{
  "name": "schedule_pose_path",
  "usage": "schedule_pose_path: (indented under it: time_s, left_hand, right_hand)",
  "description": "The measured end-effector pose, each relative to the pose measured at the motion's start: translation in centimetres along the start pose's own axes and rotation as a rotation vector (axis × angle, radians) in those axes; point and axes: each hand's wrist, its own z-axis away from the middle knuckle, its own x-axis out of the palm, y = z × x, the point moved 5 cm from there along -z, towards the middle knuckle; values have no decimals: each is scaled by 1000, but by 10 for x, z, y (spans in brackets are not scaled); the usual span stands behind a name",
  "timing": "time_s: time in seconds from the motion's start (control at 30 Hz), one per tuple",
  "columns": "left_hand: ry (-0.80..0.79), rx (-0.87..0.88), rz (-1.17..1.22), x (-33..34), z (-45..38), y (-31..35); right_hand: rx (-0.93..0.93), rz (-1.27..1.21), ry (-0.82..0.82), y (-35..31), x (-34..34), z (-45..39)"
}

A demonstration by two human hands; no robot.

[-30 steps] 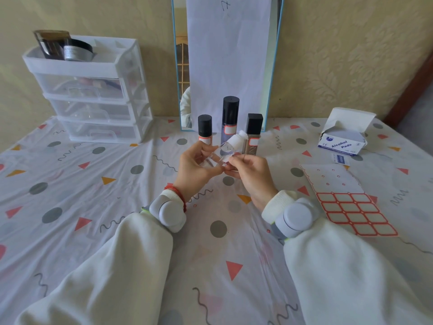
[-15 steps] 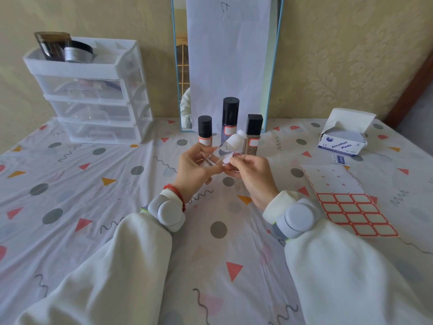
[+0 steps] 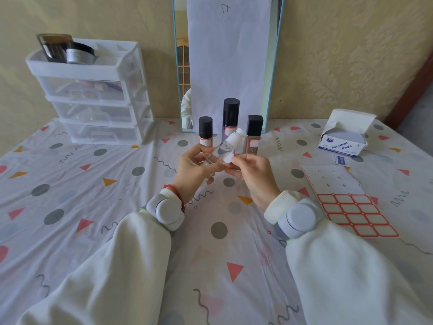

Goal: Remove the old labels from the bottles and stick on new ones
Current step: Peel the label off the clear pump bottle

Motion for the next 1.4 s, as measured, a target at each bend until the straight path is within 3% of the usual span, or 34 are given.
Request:
schedule_pose_path:
  time_s: [0.6,1.4]
  left_hand:
    - [-41,-37,58,-2,-1,-1]
    - [-84,-217,236,2,0,0]
  right_hand:
    - [10,-54,21,-1,1,2]
    - [54,-162,11,8,-1,-3]
